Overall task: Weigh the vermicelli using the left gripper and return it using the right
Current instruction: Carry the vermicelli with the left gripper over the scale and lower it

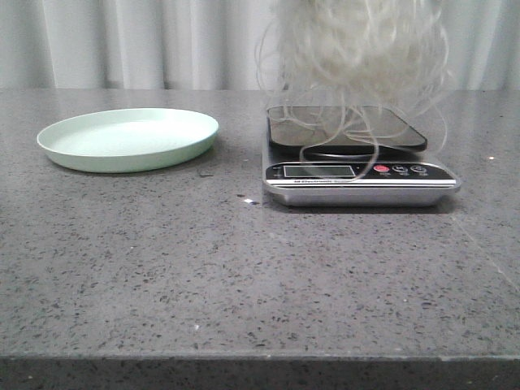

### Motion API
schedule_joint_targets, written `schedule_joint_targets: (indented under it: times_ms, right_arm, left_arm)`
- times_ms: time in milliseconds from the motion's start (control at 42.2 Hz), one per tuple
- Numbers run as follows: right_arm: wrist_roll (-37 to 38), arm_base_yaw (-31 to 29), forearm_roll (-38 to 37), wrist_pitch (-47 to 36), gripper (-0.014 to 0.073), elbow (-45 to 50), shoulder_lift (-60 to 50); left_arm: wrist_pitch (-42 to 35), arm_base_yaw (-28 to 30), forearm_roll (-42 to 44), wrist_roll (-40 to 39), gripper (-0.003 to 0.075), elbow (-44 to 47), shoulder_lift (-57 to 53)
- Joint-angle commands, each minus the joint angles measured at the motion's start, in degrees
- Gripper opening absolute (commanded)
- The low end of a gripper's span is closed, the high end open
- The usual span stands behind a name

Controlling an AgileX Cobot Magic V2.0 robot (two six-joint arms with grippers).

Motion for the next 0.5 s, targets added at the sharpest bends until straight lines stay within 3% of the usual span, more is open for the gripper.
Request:
schedule_joint_targets:
  times_ms: [0, 261, 474]
  right_arm:
    - [0.1, -0.2, -0.1, -4.3, 0.0151, -0.5, -0.9]
    - [0.1, -0.2, -0.1, -4.3, 0.0151, -0.5, -0.9]
    - [0.1, -0.2, -0.1, -4.3, 0.0151, -0.5, -0.9]
  left_arm:
    - [-4.1, -0.4, -2.7, -1.0, 0.0144, -1.8, -1.5]
    - [-1.5, -0.4, 3.7, -5.5, 0.0144, -1.5, 1.5]
    - [1.8, -0.4, 3.7, -6.9, 0.0148, -1.5, 2.0]
